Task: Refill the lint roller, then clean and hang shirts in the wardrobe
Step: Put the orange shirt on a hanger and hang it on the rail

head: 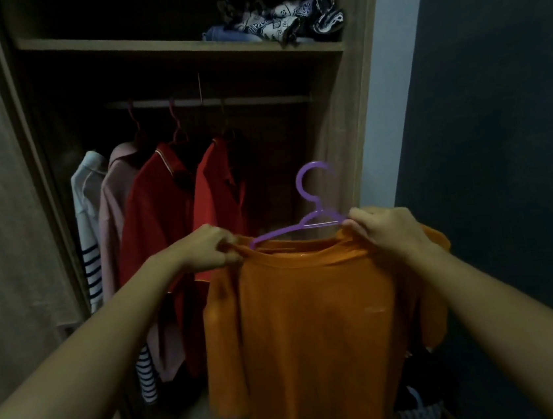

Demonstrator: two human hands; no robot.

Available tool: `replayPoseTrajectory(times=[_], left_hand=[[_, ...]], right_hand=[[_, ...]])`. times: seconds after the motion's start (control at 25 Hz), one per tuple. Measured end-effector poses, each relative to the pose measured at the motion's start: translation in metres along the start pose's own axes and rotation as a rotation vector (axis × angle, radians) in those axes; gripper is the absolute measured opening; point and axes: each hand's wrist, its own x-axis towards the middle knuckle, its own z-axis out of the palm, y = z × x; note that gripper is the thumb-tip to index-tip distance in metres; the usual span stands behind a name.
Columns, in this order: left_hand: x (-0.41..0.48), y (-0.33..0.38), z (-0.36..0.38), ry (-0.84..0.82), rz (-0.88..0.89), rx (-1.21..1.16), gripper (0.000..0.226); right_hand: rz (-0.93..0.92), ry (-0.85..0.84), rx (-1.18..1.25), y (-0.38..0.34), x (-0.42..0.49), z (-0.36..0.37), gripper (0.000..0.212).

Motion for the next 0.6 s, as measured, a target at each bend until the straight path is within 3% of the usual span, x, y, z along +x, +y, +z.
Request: replayPoseTrajectory(times=[0.16,0.28,0.44,0.6], left_hand=[[0.001,0.017,-0.010,0.249,0.014,-0.330,0.046],[-0.008,0.004,-0.010,0.328,-0.065,-0.228,0.038],[-0.004,0.013,-0.006,0.356,-0.030,-0.060,0.031],[-0.007,0.012,-0.013,0.431,-0.027,-0.157,0.036]], right_hand=[[0.222,-0.045,0.187,-0.011,0.002,0.002,0.030],[0.251,0.005,0.216,-0.007,0.003,0.001,0.037],[0.160,-0.036,0.256,-0.019,0.016,0.002,0.040],[0.176,-0.076,0.208,-0.013,0.019,0.003,0.033]])
